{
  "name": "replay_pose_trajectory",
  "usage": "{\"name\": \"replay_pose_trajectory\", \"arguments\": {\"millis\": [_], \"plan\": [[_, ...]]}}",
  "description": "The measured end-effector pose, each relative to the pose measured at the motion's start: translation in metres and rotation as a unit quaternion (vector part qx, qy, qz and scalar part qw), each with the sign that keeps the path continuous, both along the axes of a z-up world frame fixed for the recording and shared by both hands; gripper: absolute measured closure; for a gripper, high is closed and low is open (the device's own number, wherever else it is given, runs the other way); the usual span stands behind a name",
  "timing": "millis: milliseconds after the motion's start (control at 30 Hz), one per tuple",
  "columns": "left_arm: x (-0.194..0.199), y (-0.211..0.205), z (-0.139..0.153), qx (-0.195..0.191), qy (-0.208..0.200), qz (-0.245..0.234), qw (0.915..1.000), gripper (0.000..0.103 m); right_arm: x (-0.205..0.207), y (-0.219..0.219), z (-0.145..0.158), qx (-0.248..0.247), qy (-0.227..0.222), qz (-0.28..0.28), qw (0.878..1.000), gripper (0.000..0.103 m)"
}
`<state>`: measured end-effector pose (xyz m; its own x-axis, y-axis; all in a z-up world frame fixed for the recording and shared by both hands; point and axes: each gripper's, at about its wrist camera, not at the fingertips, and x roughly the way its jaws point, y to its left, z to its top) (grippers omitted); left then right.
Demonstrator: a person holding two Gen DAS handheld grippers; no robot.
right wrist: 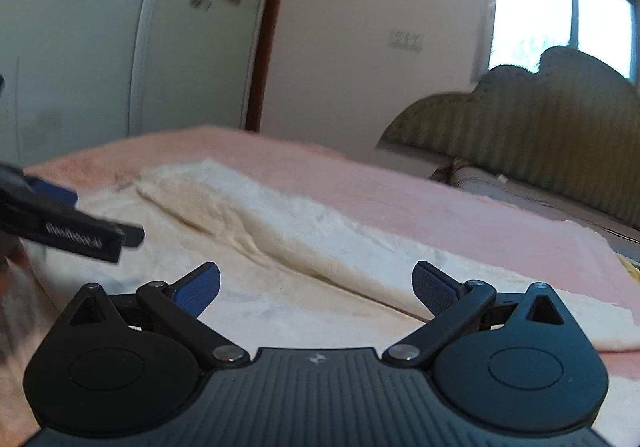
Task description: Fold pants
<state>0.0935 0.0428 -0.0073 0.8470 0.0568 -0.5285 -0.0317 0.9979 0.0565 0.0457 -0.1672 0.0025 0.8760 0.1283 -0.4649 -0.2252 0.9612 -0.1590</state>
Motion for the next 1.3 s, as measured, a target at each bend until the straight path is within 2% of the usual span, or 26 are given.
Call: {"name": "replay_pose_trajectory", "arguments": {"millis": [33, 167, 233, 300, 367, 600, 700, 767, 833, 867, 900, 967, 1033, 1100, 1133, 1233, 1300], "plan": [[0.007, -0.001, -0.001, 0.004, 0.001, 0.002, 1.0, 0.005, 0.02, -0.001, -0.001, 0.004, 0.022, 0.011, 1.0, 0.0], [0.033, -0.001, -0.012, 0.023, 0.009, 0.016, 0.9996, 0.005, 0.09, -0.009, 0.006, 0.056, 0.055, 0.047, 0.996, 0.0], [0.041, 0.0, -0.022, 0.027, 0.016, 0.018, 0.9993, 0.005, 0.125, -0.013, 0.009, 0.083, 0.057, 0.072, 0.992, 0.0], [0.045, 0.001, -0.032, 0.029, 0.02, 0.016, 0.9993, 0.005, 0.157, -0.013, 0.008, 0.095, 0.066, 0.086, 0.99, 0.0], [0.049, 0.002, -0.042, 0.034, 0.028, 0.01, 0.999, 0.005, 0.192, -0.01, 0.002, 0.108, 0.094, 0.107, 0.984, 0.0], [0.052, 0.001, -0.056, 0.023, 0.037, -0.016, 0.9989, 0.0, 0.293, 0.018, -0.035, 0.084, 0.184, 0.134, 0.97, 0.0], [0.055, 0.003, -0.058, 0.011, 0.044, -0.021, 0.9987, 0.0, 0.325, 0.027, -0.048, 0.065, 0.2, 0.136, 0.968, 0.0], [0.056, 0.005, -0.058, 0.005, 0.046, -0.022, 0.9987, 0.0, 0.343, 0.031, -0.056, 0.05, 0.24, 0.13, 0.961, 0.0], [0.056, 0.004, -0.058, 0.005, 0.047, -0.022, 0.9986, 0.0, 0.346, 0.032, -0.062, 0.057, 0.255, 0.149, 0.954, 0.001], [0.056, 0.004, -0.058, 0.007, 0.047, -0.022, 0.9986, 0.0, 0.344, 0.032, -0.063, 0.055, 0.256, 0.159, 0.952, 0.016], [0.057, 0.004, -0.058, 0.008, 0.048, -0.022, 0.9986, 0.0, 0.342, 0.034, -0.062, 0.044, 0.249, 0.161, 0.954, 0.042], [0.056, 0.004, -0.058, 0.007, 0.047, -0.022, 0.9986, 0.0, 0.335, 0.031, -0.057, 0.048, 0.229, 0.168, 0.957, 0.076], [0.056, 0.006, -0.057, -0.001, 0.046, -0.022, 0.9987, 0.0, 0.326, 0.029, -0.051, 0.047, 0.21, 0.172, 0.961, 0.082], [0.055, 0.011, -0.055, -0.015, 0.043, -0.017, 0.9988, 0.001, 0.313, 0.033, -0.045, 0.023, 0.183, 0.178, 0.967, 0.089], [0.054, 0.017, -0.053, -0.029, 0.037, -0.011, 0.9988, 0.001, 0.304, 0.037, -0.042, 0.005, 0.164, 0.179, 0.97, 0.089], [0.046, 0.043, -0.039, -0.098, -0.004, 0.03, 0.9947, 0.001, 0.261, 0.057, -0.029, -0.076, 0.084, 0.191, 0.975, 0.091], [0.039, 0.064, -0.027, -0.159, -0.039, 0.058, 0.9848, 0.001, 0.221, 0.072, -0.02, -0.139, 0.026, 0.209, 0.968, 0.091]]}}
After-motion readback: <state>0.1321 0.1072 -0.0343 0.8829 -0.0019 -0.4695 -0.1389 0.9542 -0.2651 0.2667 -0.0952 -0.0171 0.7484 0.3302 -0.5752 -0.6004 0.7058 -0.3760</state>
